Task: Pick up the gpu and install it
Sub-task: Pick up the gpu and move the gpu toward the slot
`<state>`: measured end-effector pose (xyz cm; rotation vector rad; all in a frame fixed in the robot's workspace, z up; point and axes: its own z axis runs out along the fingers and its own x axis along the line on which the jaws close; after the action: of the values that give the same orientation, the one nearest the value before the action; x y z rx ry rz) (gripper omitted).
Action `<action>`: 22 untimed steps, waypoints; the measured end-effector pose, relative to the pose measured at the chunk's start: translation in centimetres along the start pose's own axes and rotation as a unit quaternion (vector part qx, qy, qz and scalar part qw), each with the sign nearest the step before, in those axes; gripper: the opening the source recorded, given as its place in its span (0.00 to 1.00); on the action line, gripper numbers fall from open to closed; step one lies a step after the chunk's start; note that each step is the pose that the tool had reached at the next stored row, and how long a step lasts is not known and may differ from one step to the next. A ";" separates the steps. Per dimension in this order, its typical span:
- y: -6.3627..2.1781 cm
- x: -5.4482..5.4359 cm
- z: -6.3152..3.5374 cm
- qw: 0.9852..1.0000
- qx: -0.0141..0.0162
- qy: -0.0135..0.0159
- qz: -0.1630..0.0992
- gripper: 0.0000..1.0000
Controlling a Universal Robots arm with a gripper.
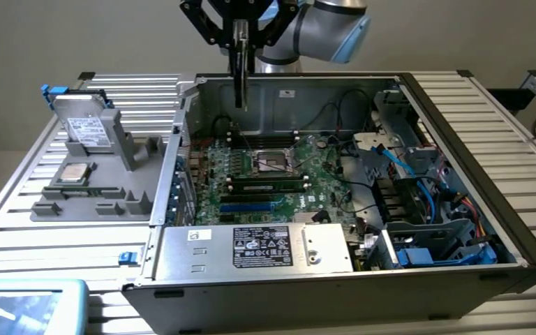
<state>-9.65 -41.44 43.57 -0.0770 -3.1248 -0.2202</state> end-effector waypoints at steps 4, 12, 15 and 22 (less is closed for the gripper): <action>-0.40 -1.5 -0.04 1.000 0.000 0.004 0.001 0.29; -1.49 -4.8 0.26 1.000 0.000 0.005 0.001 0.29; -1.86 -5.5 0.71 1.000 0.000 0.005 0.001 0.29; -1.94 -7.3 1.60 1.000 0.003 0.005 0.001 0.29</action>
<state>-2.48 -43.48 41.62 -0.0782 -3.1161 -0.2119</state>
